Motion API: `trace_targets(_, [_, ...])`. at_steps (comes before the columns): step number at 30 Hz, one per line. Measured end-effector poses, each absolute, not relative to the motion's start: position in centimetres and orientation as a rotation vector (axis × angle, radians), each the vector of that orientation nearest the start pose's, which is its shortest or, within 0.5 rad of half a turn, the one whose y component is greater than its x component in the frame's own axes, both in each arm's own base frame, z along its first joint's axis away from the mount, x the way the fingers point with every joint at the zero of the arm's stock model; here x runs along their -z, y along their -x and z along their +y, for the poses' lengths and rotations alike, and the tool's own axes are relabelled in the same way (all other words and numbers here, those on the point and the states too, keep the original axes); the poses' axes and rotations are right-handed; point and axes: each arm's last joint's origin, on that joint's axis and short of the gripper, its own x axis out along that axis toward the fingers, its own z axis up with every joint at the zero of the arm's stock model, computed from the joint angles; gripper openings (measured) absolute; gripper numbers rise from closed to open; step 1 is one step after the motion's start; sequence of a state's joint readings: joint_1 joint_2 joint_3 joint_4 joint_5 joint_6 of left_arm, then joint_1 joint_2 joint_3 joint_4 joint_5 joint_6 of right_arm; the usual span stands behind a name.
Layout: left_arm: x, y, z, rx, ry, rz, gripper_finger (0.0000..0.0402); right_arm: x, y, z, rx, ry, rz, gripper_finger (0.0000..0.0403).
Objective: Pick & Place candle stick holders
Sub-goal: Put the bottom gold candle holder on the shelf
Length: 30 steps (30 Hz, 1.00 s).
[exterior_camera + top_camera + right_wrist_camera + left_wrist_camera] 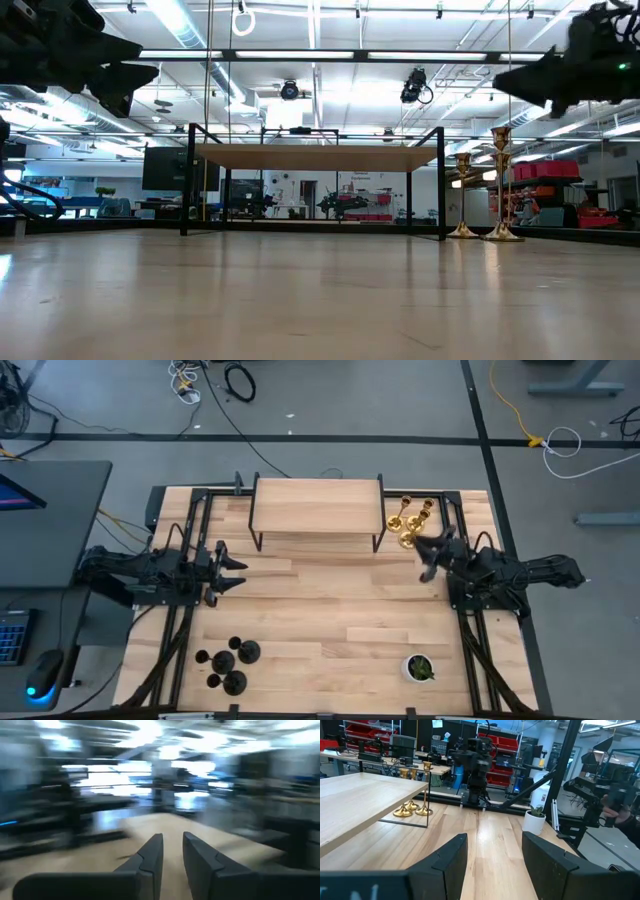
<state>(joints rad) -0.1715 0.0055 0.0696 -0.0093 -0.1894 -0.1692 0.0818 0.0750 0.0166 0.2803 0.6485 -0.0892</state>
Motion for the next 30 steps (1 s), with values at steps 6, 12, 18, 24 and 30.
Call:
trace_targets(6, [-18.6, -9.2, -1.0, -0.014, 0.179, -0.055, 0.0190, -18.9, -9.3, -1.2, 0.683, -0.013, -0.185, 0.0077])
trace_targets(12, [-18.6, -9.2, -1.0, -0.014, 0.179, -0.055, 0.0190, -17.2, -9.3, -1.4, 0.779, 0.020, -0.021, 0.0077])
trace_targets(18, [-18.6, -9.2, -1.0, -0.014, 0.180, -0.054, 0.0190, -16.7, -9.0, -1.7, 0.929, -0.005, 0.012, 0.0077])
trace_targets(24, [-18.6, -9.2, -1.0, -0.014, 0.179, -0.053, 0.0190, -16.7, -9.0, -1.7, 0.923, 0.051, 0.041, 0.0077])
trace_targets(30, [-18.6, -9.2, -1.0, -0.014, 0.179, -0.053, 0.0190, -16.6, -9.0, -1.7, 0.923, 0.049, 0.045, 0.0077])
